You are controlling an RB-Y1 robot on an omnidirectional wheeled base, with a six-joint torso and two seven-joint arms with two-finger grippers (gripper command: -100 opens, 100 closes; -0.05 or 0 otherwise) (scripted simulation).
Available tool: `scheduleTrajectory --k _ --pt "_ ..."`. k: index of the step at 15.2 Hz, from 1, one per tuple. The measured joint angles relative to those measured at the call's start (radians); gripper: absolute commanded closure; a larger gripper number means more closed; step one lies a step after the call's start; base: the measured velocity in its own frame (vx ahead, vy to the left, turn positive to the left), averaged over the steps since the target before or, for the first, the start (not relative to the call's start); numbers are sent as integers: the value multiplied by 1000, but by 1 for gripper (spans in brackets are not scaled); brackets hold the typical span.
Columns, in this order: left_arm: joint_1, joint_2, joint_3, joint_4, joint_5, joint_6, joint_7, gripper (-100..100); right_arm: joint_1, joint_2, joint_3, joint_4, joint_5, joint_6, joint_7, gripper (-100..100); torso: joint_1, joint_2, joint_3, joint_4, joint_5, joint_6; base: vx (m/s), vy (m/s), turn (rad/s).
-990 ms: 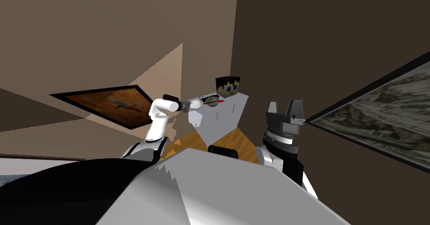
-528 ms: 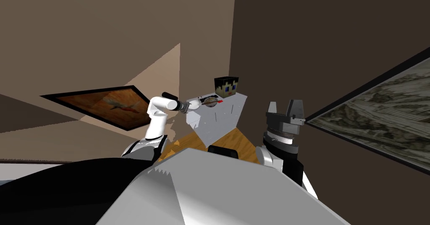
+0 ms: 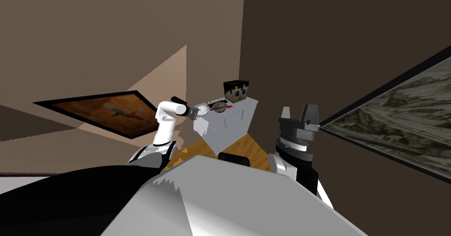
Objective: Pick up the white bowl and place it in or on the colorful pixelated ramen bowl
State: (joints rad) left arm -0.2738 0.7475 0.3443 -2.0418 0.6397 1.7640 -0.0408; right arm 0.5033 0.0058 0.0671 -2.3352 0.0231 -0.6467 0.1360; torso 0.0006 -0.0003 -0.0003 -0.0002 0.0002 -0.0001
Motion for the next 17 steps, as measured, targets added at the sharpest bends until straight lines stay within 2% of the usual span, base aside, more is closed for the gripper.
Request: scheduleTrajectory --k 2,3,8,13,17 --pt "5 -5 -7 21 -10 -26 -8 -100 0 0 0 0 0 0 0 0 1 0 0 0 0 0 5 11 -14" --pt "6 -5 -7 23 -10 -31 -10 100 0 0 0 0 0 0 0 0 0 0 0 0 0 0 0 0 0" --pt "7 -5 -8 24 -10 -30 -9 100 0 0 0 0 0 0 0 0 -1 1 1 1 -1 0 -1 -1 6" --pt "-1 7 13 -19 13 20 2 100 0 0 0 0 0 0 0 0 -2 3 3 2 -1 0 -5 -17 20" --pt "-31 52 20 20 48 -26 14 100 0 0 0 0 0 0 0 0 -11 0 2 3 -4 2 31 -111 -9"
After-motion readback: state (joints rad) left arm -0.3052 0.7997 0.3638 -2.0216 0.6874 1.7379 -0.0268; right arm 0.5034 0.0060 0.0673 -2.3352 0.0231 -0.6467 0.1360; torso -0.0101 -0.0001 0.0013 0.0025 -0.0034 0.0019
